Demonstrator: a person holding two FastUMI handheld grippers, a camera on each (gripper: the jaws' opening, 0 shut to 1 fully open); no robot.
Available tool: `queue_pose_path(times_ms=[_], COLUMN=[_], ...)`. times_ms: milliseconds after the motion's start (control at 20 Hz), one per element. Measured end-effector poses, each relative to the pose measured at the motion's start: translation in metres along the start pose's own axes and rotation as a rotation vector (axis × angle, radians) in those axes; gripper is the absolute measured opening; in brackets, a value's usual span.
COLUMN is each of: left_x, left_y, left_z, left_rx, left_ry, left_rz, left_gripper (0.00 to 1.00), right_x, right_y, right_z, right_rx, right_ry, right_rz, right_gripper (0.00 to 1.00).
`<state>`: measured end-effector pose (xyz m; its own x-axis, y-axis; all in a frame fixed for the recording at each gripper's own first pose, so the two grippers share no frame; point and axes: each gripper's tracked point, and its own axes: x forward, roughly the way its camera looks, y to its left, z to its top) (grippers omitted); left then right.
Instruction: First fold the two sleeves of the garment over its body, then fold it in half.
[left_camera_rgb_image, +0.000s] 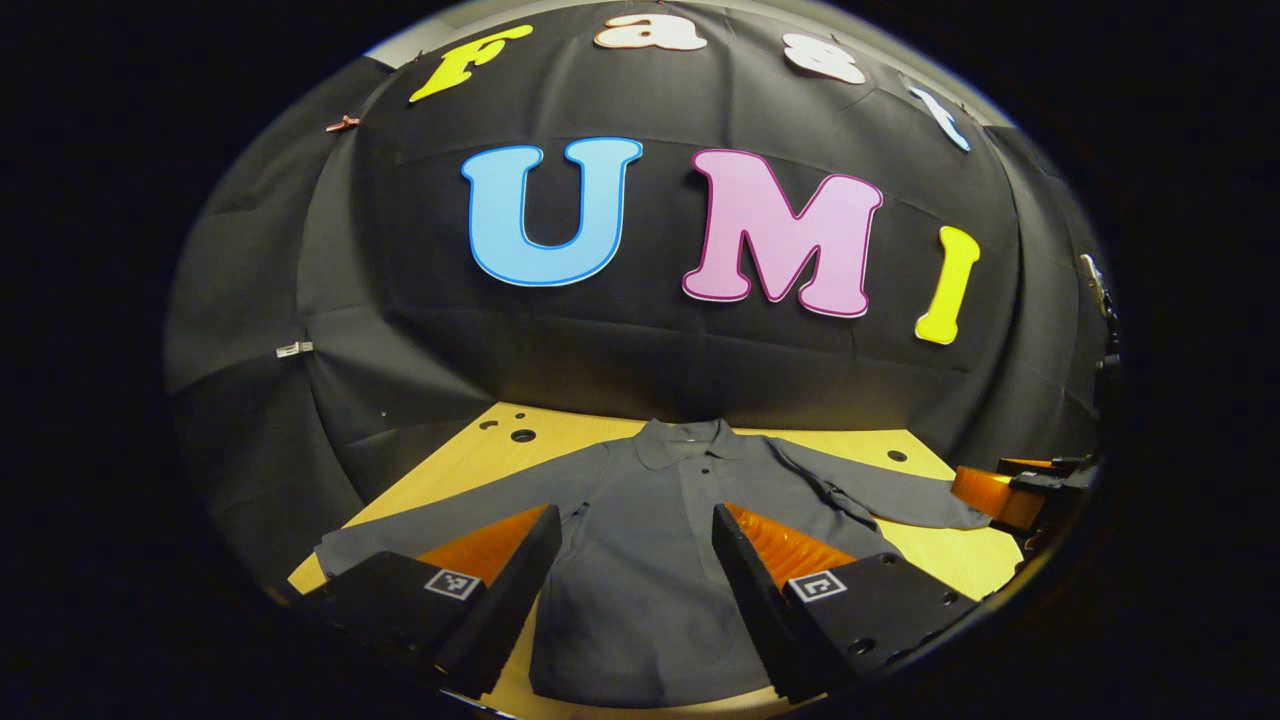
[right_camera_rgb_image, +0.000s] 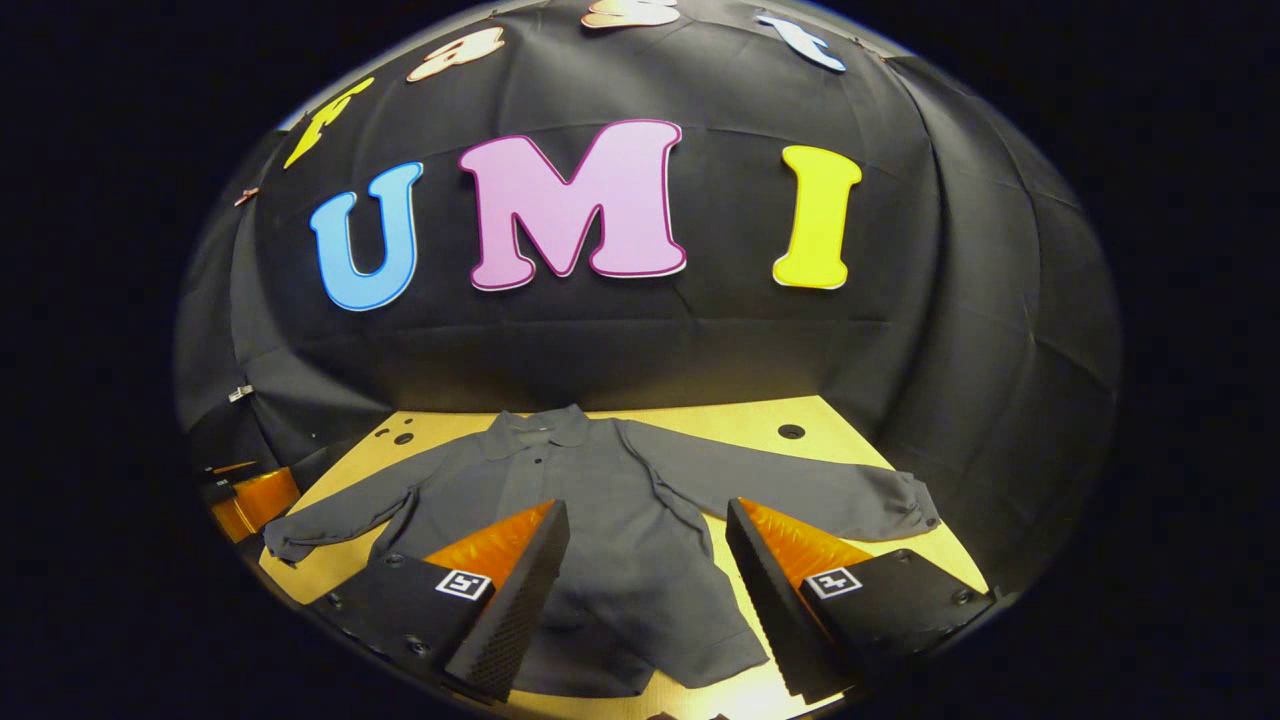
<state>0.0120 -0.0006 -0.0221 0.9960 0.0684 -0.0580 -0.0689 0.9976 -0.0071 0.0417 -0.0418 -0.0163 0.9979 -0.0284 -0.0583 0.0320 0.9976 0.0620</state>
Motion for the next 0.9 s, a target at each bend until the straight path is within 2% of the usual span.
queue_pose_path(times_ms=[350,900], left_x=[0.008,0.017], left_y=[-0.015,-0.035], left_z=[-0.014,-0.047], left_rx=[0.001,-0.017], left_ry=[0.039,0.120], left_rz=[0.036,0.094], left_gripper=[0.96,0.96], right_x=[0.029,0.089], right_y=[-0.066,-0.233], right_z=[-0.012,-0.048], right_rx=[0.056,0.171], right_ry=[0.065,0.177], right_rz=[-0.090,-0.369], right_gripper=[0.98,0.96])
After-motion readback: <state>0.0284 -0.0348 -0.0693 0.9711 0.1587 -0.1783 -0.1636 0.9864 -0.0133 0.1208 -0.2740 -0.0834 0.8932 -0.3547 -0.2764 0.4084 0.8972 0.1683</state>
